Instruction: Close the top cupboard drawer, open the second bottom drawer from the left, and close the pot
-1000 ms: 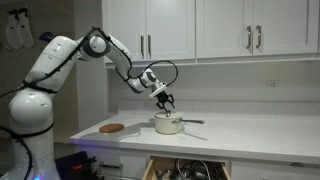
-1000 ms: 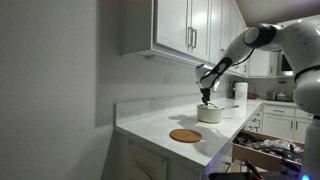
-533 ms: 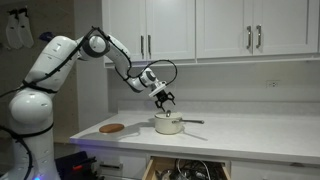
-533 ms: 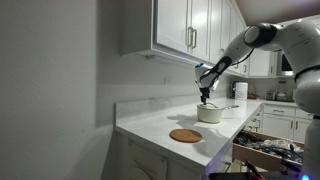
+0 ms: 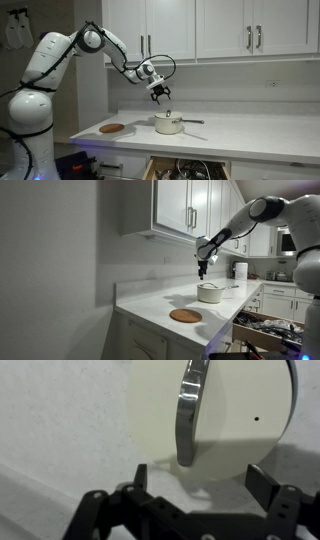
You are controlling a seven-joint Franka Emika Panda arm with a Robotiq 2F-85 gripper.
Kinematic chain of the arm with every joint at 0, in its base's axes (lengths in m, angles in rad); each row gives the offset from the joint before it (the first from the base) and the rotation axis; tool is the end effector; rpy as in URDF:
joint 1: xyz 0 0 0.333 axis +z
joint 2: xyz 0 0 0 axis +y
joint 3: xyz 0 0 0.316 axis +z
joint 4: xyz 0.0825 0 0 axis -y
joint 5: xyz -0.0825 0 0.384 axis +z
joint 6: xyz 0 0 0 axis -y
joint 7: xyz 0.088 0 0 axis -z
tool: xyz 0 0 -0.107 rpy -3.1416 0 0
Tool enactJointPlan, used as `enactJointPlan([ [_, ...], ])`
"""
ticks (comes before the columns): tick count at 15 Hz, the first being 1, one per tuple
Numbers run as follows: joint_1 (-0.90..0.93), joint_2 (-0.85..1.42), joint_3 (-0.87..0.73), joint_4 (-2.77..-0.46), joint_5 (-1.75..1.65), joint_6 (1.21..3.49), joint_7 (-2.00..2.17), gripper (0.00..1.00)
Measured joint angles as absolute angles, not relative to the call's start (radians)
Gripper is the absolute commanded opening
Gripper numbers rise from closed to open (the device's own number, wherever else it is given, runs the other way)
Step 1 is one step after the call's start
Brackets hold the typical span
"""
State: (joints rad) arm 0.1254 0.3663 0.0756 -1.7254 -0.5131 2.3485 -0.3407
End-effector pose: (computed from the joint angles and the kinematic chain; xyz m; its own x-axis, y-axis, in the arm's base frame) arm 0.6663 0.1232 0.3999 0.6528 0.7565 0.0407 0.6676 -0.5997 0.4412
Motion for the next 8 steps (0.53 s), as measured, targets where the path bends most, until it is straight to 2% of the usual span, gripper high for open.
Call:
enactJointPlan([
  [4, 0.103, 0.279, 0.105, -1.735, -0.351, 2.256, -0.485, 1.0],
  [8, 0.097, 0.255, 0.107, -1.759, -0.341, 2.251, -0.49, 1.0],
])
